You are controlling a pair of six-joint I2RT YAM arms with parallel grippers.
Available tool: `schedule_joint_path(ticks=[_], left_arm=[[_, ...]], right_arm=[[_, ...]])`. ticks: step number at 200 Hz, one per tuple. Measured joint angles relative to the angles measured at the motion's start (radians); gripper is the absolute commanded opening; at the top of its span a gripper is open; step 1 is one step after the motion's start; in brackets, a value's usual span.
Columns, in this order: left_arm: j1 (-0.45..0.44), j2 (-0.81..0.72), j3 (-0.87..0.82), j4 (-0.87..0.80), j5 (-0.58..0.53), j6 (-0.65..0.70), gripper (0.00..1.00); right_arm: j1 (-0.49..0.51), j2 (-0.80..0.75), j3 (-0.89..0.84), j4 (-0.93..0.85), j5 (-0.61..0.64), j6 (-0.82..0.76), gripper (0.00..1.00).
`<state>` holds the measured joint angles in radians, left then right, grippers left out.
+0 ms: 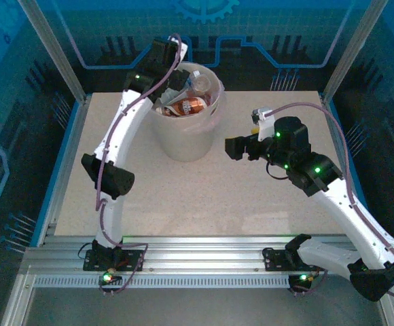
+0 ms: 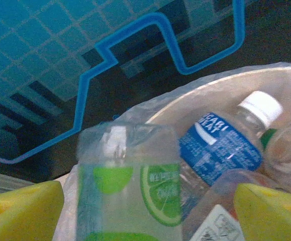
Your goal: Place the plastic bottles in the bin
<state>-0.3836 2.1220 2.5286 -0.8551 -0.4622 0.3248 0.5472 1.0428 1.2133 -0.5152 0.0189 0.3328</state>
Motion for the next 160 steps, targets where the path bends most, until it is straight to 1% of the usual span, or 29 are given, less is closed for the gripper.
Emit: schedule_joint_path(ticks=[50,79,104,135,160], left_arm=[[-0.021,0.006,0.001,0.023,0.024,-0.004,0.86],[-0.019,0.008,0.001,0.031,0.025,-0.008,0.86],[-0.016,0.008,0.017,0.048,0.025,-0.021,0.88],[0.016,0.008,0.035,0.079,0.032,-0.112,0.89],[0.082,0.007,0.032,0.076,0.072,-0.218,0.82]], right_arm=[[0.0,-0.002,-0.004,0.0,0.0,0.003,1.0],[0.0,-0.005,-0.007,0.001,0.0,0.003,1.0],[0.0,-0.005,-0.009,0.0,0.0,0.003,1.0],[0.0,-0.005,-0.01,0.0,0.001,0.004,1.0],[0.0,-0.005,-0.01,-0.002,0.007,0.007,1.0]])
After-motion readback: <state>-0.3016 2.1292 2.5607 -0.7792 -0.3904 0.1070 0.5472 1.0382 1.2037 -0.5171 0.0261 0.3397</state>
